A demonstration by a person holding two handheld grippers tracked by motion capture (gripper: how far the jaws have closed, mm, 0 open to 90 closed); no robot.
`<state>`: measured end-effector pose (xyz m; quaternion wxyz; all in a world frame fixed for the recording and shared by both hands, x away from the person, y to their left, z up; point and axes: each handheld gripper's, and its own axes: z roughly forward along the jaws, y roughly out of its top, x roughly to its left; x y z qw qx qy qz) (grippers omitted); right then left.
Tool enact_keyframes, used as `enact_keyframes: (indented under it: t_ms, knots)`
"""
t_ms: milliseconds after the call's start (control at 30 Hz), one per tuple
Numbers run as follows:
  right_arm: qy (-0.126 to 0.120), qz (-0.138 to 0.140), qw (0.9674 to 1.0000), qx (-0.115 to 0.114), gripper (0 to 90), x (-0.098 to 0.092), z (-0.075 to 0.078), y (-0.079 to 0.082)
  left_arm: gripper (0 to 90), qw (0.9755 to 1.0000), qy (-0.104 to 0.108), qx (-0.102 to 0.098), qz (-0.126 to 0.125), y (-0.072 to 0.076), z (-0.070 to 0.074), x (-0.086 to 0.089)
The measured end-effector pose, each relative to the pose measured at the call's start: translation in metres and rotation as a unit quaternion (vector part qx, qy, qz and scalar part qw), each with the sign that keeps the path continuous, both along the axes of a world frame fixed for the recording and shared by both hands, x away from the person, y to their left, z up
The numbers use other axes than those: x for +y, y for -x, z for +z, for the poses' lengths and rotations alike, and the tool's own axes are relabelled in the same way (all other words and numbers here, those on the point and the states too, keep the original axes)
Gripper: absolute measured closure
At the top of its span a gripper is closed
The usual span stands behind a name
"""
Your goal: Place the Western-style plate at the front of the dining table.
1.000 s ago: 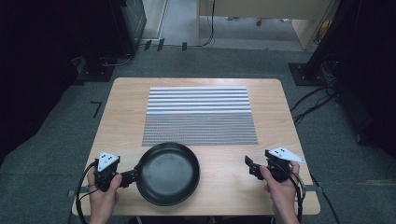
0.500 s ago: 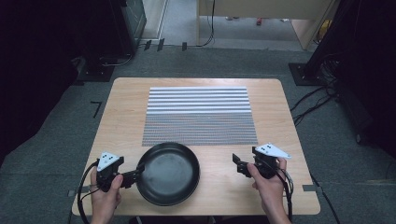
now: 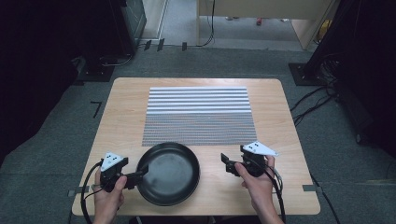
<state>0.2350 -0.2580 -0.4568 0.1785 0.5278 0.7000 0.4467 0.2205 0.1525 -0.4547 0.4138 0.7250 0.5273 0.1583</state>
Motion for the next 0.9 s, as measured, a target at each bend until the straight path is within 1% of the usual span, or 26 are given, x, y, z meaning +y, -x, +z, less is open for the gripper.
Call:
enact_keyframes:
  t_ms: [67,167,267,433,533,633,667,767,800,833,867,900]
  knots:
    - [0.0,0.005,1.0,0.001,15.8,0.006,0.0,-0.001,13.9,1.0,-0.001,0.001,-0.002,0.0,0.0,-0.001]
    - [-0.003,0.006,1.0,0.003,16.2,0.009,-0.001,-0.001,13.9,1.0,0.0,0.001,-0.005,0.0,-0.001,-0.002]
    - [-0.014,0.01,0.9998,0.004,17.7,0.017,-0.002,-0.002,13.9,1.0,0.001,0.001,-0.008,0.0,-0.001,-0.003]
    - [-0.015,0.01,0.9998,0.006,20.0,0.025,-0.002,-0.002,13.9,1.0,0.002,0.001,-0.009,0.0,-0.002,-0.004]
    - [-0.01,0.011,0.9999,0.002,22.6,0.034,-0.004,-0.003,14.0,0.9999,-0.002,0.003,-0.012,0.0,-0.002,-0.006]
    - [-0.007,0.014,0.9999,0.002,23.3,0.038,-0.006,-0.003,14.2,0.9999,-0.003,0.004,-0.013,0.0,-0.003,-0.006]
    - [-0.006,0.014,0.9999,0.0,25.1,0.042,-0.008,-0.003,14.2,0.9999,-0.005,0.006,-0.014,0.0,-0.003,-0.007]
    - [-0.004,0.016,0.9999,-0.004,27.1,0.045,-0.009,-0.003,14.3,0.9998,-0.008,0.009,-0.016,0.0,-0.004,-0.008]
    - [-0.005,0.02,0.9997,-0.01,30.3,0.048,-0.011,-0.003,14.3,0.9997,-0.011,0.012,-0.017,0.0,-0.006,-0.01]
    - [-0.005,0.02,0.9997,-0.01,30.3,0.048,-0.011,-0.003,14.3,0.9997,-0.011,0.012,-0.017,0.0,-0.006,-0.01]
    - [-0.011,0.03,0.9995,-0.008,36.1,0.051,-0.012,-0.002,14.3,0.9997,-0.012,0.014,-0.018,-0.001,-0.007,-0.01]
    - [-0.016,0.034,0.9993,-0.006,38.2,0.053,-0.013,-0.002,14.3,0.9996,-0.013,0.016,-0.018,-0.001,-0.007,-0.01]
